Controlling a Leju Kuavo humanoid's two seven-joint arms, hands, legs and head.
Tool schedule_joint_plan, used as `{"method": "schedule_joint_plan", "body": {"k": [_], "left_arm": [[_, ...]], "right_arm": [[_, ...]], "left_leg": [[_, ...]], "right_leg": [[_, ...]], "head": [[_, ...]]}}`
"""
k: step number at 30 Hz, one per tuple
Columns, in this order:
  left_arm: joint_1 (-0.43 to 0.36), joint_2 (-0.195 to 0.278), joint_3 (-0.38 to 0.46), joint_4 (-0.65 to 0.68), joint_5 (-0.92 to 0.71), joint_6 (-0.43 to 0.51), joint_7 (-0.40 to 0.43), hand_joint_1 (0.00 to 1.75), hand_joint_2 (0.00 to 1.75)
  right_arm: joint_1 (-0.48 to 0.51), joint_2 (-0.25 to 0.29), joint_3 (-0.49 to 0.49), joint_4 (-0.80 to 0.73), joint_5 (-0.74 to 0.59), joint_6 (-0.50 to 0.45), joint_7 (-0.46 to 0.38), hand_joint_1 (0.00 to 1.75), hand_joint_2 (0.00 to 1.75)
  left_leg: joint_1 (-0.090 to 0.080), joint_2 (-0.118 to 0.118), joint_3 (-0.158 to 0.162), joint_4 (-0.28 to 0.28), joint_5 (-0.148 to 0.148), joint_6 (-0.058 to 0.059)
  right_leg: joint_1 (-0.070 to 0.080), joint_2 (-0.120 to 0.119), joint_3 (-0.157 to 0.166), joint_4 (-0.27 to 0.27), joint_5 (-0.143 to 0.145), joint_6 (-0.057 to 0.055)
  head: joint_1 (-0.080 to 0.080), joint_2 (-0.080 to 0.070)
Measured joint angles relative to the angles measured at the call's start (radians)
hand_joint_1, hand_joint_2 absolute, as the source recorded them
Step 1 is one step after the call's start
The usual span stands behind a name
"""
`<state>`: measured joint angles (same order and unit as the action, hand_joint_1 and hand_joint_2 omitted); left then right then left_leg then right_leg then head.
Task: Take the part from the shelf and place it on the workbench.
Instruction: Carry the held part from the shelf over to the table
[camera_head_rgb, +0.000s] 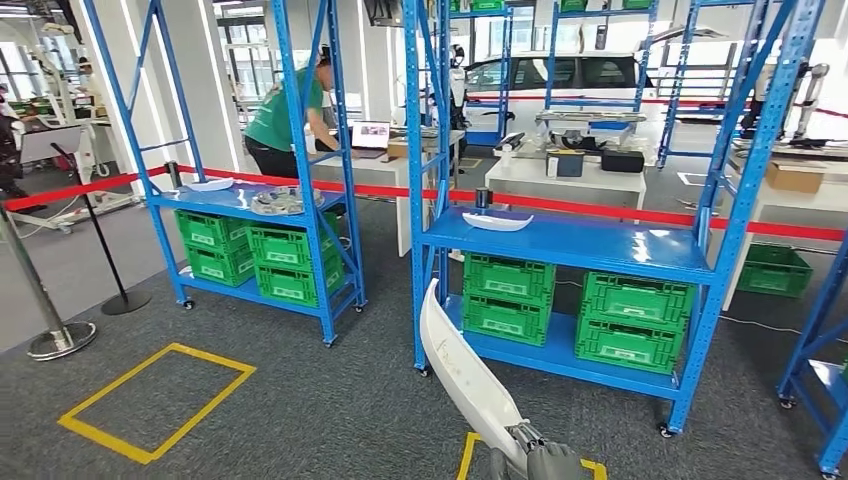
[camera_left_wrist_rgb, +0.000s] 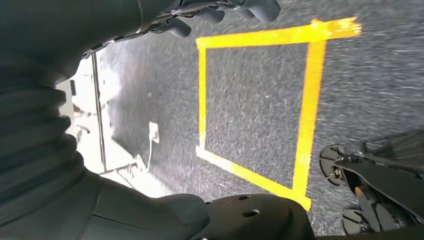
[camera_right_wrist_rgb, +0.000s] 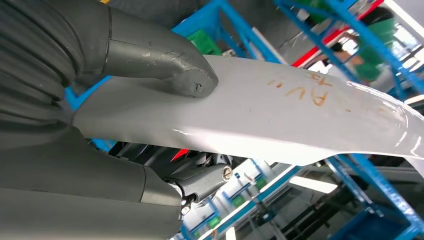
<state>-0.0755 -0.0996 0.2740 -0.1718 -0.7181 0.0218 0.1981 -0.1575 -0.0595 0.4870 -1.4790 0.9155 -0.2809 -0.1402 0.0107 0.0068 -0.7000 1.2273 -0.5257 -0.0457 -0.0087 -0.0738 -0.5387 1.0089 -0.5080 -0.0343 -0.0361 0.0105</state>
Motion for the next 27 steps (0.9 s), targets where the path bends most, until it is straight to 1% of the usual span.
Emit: {"method": "schedule_joint_plan", "body": {"k": [1, 2, 3, 4, 6, 7, 8, 9, 10, 11, 12, 13, 14, 15, 16, 17, 18, 19, 20, 21, 22, 23, 24, 25, 26, 27], "left_arm": [[0.0, 0.0, 0.0, -0.001, -0.001, 0.0, 0.0, 0.0, 1.75], [-0.001, -0.001, 0.001, -0.001, -0.002, 0.001, -0.002, 0.0, 1.75], [-0.004, -0.002, 0.001, -0.002, -0.004, 0.001, -0.005, 0.0, 1.75], [-0.007, -0.003, 0.001, -0.003, -0.007, 0.002, -0.01, 0.0, 1.75], [-0.012, -0.005, 0.001, -0.004, -0.012, 0.004, -0.022, 0.0, 1.75], [-0.014, -0.005, 0.002, -0.005, -0.013, 0.004, -0.026, 0.0, 1.75], [-0.018, -0.005, 0.003, -0.006, -0.014, 0.004, -0.029, 0.0, 1.75], [-0.022, -0.005, 0.003, -0.007, -0.015, 0.004, -0.03, 0.0, 1.75], [-0.027, -0.006, 0.004, -0.007, -0.015, 0.004, -0.031, 0.0, 1.75], [-0.031, -0.007, 0.004, -0.008, -0.015, 0.004, -0.032, 0.0, 1.75], [-0.034, -0.008, 0.004, -0.008, -0.016, 0.004, -0.034, 0.0, 1.75], [-0.035, -0.008, 0.004, -0.007, -0.019, 0.003, -0.037, 0.0, 1.75], [-0.035, -0.008, 0.004, -0.007, -0.024, 0.002, -0.04, 0.0, 1.75], [-0.035, -0.008, 0.004, -0.007, -0.029, 0.0, -0.043, 0.0, 1.75], [-0.036, -0.008, 0.004, -0.007, -0.033, -0.001, -0.046, 0.0, 1.75], [-0.038, -0.008, 0.004, -0.008, -0.036, -0.001, -0.049, 0.0, 1.75], [-0.04, -0.009, 0.004, -0.008, -0.037, 0.0, -0.051, 0.0, 1.75], [-0.041, -0.009, 0.004, -0.008, -0.036, 0.004, -0.053, 0.0, 1.75], [-0.038, -0.009, 0.005, -0.008, -0.034, 0.009, -0.054, 0.0, 1.75], [-0.034, -0.008, 0.006, -0.008, -0.03, 0.017, -0.054, 0.0, 1.75], [-0.028, -0.007, 0.01, -0.008, -0.024, 0.026, -0.053, 0.0, 1.75], [-0.021, -0.005, 0.015, -0.008, -0.016, 0.035, -0.052, 0.0, 1.75], [-0.015, -0.004, 0.022, -0.007, -0.007, 0.043, -0.049, 0.0, 1.75], [-0.01, -0.003, 0.03, -0.007, 0.006, 0.049, -0.046, 0.0, 1.75], [-0.005, -0.003, 0.039, -0.007, 0.022, 0.052, -0.044, 0.0, 1.75], [0.0, -0.003, 0.05, -0.007, 0.043, 0.054, -0.041, 0.0, 1.75]], "right_arm": [[-0.002, 0.0, 0.0, 0.003, -0.004, -0.003, -0.004, 1.75, 1.75], [-0.004, 0.0, 0.0, 0.006, -0.006, -0.006, -0.008, 1.75, 1.75], [-0.007, 0.0, 0.0, 0.008, -0.007, -0.008, -0.009, 1.75, 1.75], [-0.009, 0.002, 0.0, 0.01, -0.006, -0.008, -0.009, 1.75, 1.75], [-0.011, 0.009, 0.0, 0.01, 0.001, -0.003, -0.005, 1.75, 1.75], [-0.012, 0.013, 0.0, 0.01, 0.006, 0.0, -0.002, 1.75, 1.75], [-0.012, 0.016, 0.0, 0.009, 0.01, 0.003, -0.001, 1.75, 1.75], [-0.012, 0.018, 0.0, 0.008, 0.012, 0.005, 0.001, 1.75, 1.75], [-0.011, 0.018, 0.0, 0.008, 0.014, 0.006, 0.002, 1.75, 1.75], [-0.008, 0.018, 0.0, 0.008, 0.015, 0.006, 0.004, 1.75, 1.75], [-0.004, 0.018, -0.001, 0.008, 0.016, 0.006, 0.005, 1.75, 1.75], [0.0, 0.018, -0.001, 0.008, 0.017, 0.006, 0.006, 1.75, 1.75], [0.004, 0.018, -0.001, 0.007, 0.018, 0.005, 0.005, 1.75, 1.75], [0.008, 0.018, -0.001, 0.006, 0.019, 0.004, 0.004, 1.75, 1.75], [0.014, 0.018, -0.002, 0.002, 0.02, 0.002, 0.003, 1.75, 1.75], [0.02, 0.018, -0.004, -0.004, 0.021, 0.0, 0.001, 1.75, 1.75], [0.027, 0.018, -0.006, -0.011, 0.023, -0.004, -0.002, 1.75, 1.75], [0.034, 0.018, -0.008, -0.017, 0.024, -0.007, -0.005, 1.75, 1.75], [0.039, 0.018, -0.009, -0.022, 0.024, -0.01, -0.009, 1.75, 1.75], [0.042, 0.018, -0.01, -0.024, 0.024, -0.012, -0.012, 1.75, 1.75], [0.042, 0.02, -0.01, -0.025, 0.023, -0.013, -0.015, 1.75, 1.75], [0.042, 0.023, -0.01, -0.025, 0.022, -0.013, -0.019, 1.75, 1.75], [0.041, 0.026, -0.01, -0.025, 0.02, -0.013, -0.022, 1.75, 1.75], [0.042, 0.029, -0.01, -0.025, 0.018, -0.012, -0.025, 1.75, 1.75], [0.043, 0.031, -0.01, -0.025, 0.017, -0.011, -0.027, 1.75, 1.75], [0.045, 0.031, -0.01, -0.024, 0.017, -0.011, -0.027, 1.75, 1.75]], "left_leg": [[0.001, 0.022, 0.043, -0.075, 0.025, -0.001], [-0.001, 0.042, 0.08, -0.141, 0.044, 0.003], [-0.004, 0.055, 0.105, -0.186, 0.055, 0.01], [-0.007, 0.059, 0.113, -0.205, 0.056, 0.018], [-0.01, 0.036, 0.108, -0.206, 0.061, 0.036], [-0.01, 0.025, 0.107, -0.209, 0.064, 0.043], [-0.008, 0.015, 0.106, -0.211, 0.068, 0.05], [-0.006, 0.004, 0.105, -0.214, 0.071, 0.056], [-0.007, -0.007, 0.103, -0.215, 0.073, 0.061], [-0.008, -0.02, 0.1, -0.214, 0.075, 0.064], [-0.01, -0.034, 0.097, -0.213, 0.076, 0.066], [-0.012, -0.049, 0.095, -0.212, 0.078, 0.067], [-0.013, -0.063, 0.093, -0.21, 0.079, 0.067], [-0.014, -0.078, 0.092, -0.208, 0.08, 0.066], [-0.014, -0.092, 0.092, -0.205, 0.08, 0.065], [-0.015, -0.106, 0.09, -0.203, 0.081, 0.062], [-0.015, -0.119, 0.088, -0.201, 0.083, 0.058], [-0.014, -0.13, 0.085, -0.201, 0.085, 0.052], [-0.013, -0.14, 0.082, -0.203, 0.088, 0.045], [-0.012, -0.15, 0.078, -0.206, 0.091, 0.039], [-0.012, -0.148, 0.074, -0.205, 0.091, 0.034], [-0.014, -0.13, 0.066, -0.193, 0.082, 0.029], [-0.016, -0.102, 0.051, -0.163, 0.062, 0.025], [-0.016, -0.068, 0.028, -0.112, 0.032, 0.022], [-0.015, -0.041, -0.001, -0.048, -0.002, 0.018], [-0.012, -0.027, -0.028, 0.013, -0.029, 0.014]], "right_leg": [[0.0, -0.013, 0.001, 0.002, -0.002, 0.004], [0.002, -0.024, 0.001, 0.004, -0.004, 0.009], [0.004, -0.035, 0.001, 0.006, -0.006, 0.015], [0.006, -0.044, 0.001, 0.007, -0.006, 0.022], [0.006, -0.059, 0.002, 0.006, -0.006, 0.035], [0.003, -0.047, 0.001, 0.012, -0.011, 0.041], [0.0, -0.022, -0.005, 0.03, -0.026, 0.047], [-0.002, 0.01, -0.022, 0.069, -0.051, 0.051], [-0.003, 0.043, -0.049, 0.129, -0.083, 0.052], [-0.003, 0.059, -0.085, 0.201, -0.115, 0.051], [-0.001, 0.066, -0.118, 0.264, -0.137, 0.049], [0.0, 0.068, -0.138, 0.298, -0.14, 0.046], [0.001, 0.071, -0.137, 0.292, -0.124, 0.042], [0.003, 0.077, -0.116, 0.246, -0.092, 0.037], [0.003, 0.093, -0.081, 0.173, -0.055, 0.031], [0.005, 0.115, -0.048, 0.106, -0.029, 0.027], [0.006, 0.133, -0.025, 0.055, -0.012, 0.025], [0.008, 0.144, -0.013, 0.028, -0.006, 0.023], [0.01, 0.143, -0.012, 0.022, -0.007, 0.022], [0.01, 0.133, -0.012, 0.019, -0.004, 0.018], [0.009, 0.122, -0.01, 0.014, 0.001, 0.013], [0.007, 0.111, -0.009, 0.009, 0.005, 0.006], [0.005, 0.098, -0.008, 0.004, 0.009, 0.0], [0.005, 0.083, -0.008, 0.001, 0.011, -0.005], [0.006, 0.069, -0.008, 0.001, 0.01, -0.008], [0.007, 0.053, -0.009, 0.001, 0.01, -0.009]], "head": [[0.0, 0.0], [0.0, 0.0], [0.001, 0.0], [0.002, 0.0], [0.004, 0.0], [0.004, 0.0], [0.004, 0.0], [0.005, 0.0], [0.005, 0.0], [0.005, 0.0], [0.006, 0.0], [0.006, 0.0], [0.006, 0.0], [0.006, 0.0], [0.006, 0.0], [0.006, 0.0], [0.006, 0.0], [0.006, 0.0], [0.006, 0.0], [0.007, 0.0], [0.007, 0.0], [0.006, 0.0], [0.006, 0.0], [0.005, 0.0], [0.005, 0.0], [0.005, 0.0]]}}
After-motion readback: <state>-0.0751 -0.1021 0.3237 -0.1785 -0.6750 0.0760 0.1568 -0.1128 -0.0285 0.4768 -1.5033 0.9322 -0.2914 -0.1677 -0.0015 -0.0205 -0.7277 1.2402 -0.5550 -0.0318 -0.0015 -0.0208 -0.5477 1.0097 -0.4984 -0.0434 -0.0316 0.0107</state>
